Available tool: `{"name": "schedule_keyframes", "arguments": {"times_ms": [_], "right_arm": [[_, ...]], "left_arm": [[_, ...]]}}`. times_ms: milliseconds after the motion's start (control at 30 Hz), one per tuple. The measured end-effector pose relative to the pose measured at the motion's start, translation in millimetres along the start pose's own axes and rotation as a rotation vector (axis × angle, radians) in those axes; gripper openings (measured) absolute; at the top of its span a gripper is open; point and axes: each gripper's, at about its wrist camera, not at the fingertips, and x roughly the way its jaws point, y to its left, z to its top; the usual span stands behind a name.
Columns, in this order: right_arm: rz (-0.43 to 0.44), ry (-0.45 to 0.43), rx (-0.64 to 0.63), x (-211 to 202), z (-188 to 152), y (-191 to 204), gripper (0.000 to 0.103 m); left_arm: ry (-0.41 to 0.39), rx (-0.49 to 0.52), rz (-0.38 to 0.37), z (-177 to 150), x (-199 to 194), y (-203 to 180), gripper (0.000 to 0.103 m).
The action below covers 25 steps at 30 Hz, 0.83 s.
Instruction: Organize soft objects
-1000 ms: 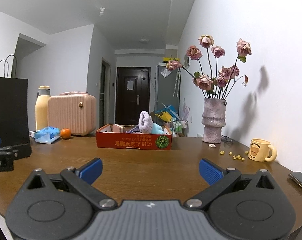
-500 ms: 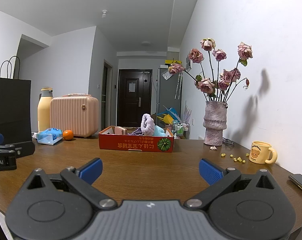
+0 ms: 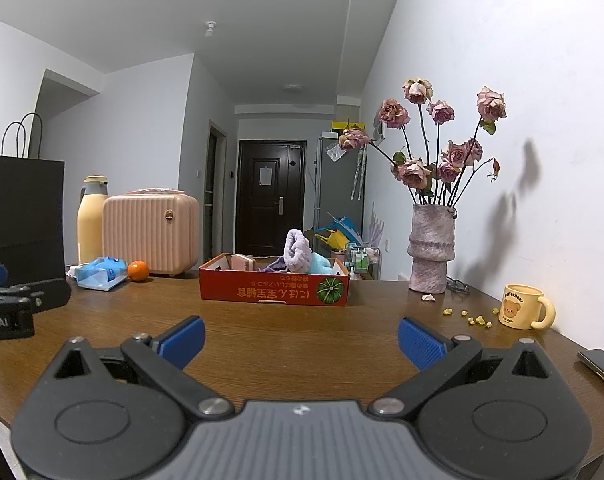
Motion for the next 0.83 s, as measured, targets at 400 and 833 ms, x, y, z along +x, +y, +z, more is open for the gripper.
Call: {"name": "schedule_keyframes", "arguments": {"times_ms": [400,833], "right_arm": [[0.001,0.000,-0.001,0.0,-0.2,-0.1,0.103],[0.003,0.006,-0.002,0.7,0.4,1.8,0.103]], "left_arm": [[-0.007,0.001,0.002,1.1,-2.2,0.1,0.103],[-0.013,0.006,-0.003,1.3,-1.2,-1.2,0.103]]}}
